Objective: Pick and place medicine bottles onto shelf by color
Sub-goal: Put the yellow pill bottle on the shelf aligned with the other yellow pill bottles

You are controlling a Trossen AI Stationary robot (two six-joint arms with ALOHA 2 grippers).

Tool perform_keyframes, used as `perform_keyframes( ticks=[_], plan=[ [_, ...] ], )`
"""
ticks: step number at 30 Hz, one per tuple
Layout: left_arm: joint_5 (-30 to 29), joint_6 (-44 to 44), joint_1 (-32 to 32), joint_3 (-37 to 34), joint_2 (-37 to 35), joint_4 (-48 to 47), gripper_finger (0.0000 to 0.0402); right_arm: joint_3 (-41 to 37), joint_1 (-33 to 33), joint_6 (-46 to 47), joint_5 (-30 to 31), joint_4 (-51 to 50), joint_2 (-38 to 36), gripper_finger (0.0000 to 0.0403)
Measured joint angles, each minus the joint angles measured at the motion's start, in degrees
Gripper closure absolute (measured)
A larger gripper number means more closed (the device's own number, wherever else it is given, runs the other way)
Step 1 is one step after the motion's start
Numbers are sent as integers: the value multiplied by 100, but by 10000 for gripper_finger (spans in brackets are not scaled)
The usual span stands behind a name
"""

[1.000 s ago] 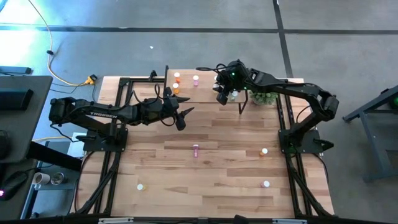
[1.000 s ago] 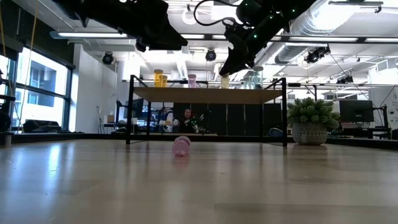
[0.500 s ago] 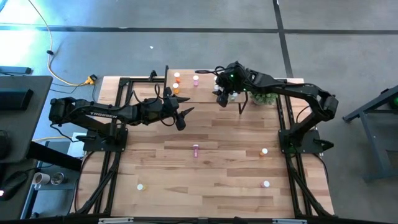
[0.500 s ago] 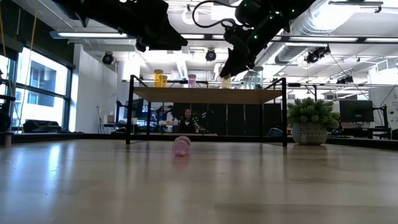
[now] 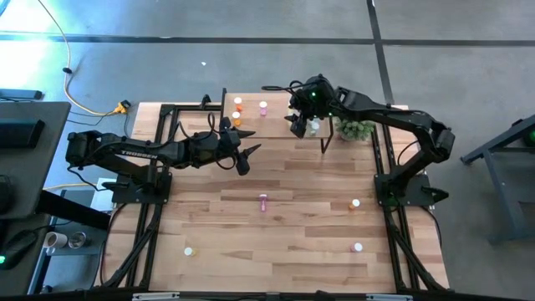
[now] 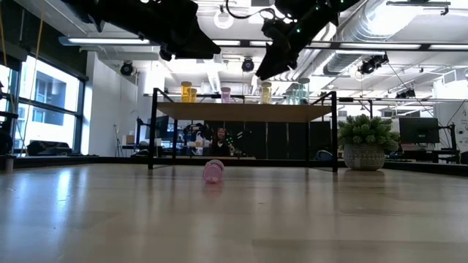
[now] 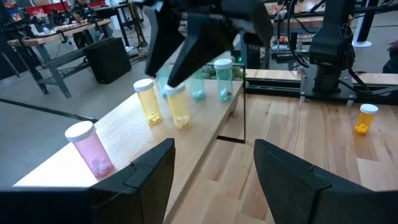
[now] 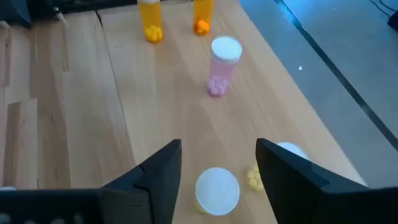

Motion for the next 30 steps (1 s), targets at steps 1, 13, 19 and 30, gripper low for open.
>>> perform_keyframes(
  ticks=[1,13,19,30],
  plan=[
    [0,0,0,0,0,0,193,63,0,0,1,-60,0,205],
    [0,0,0,0,0,-4,193,1046,0,-614,475,-1451,-2,205],
    [-47,32,-2,0,-133,-352,193,1545,-3,-624,499,-1917,-9,205],
    [-109,-1148,-633,4,-1464,-2321,193,1652,636,-156,338,-2369,-11,205]
  ],
)
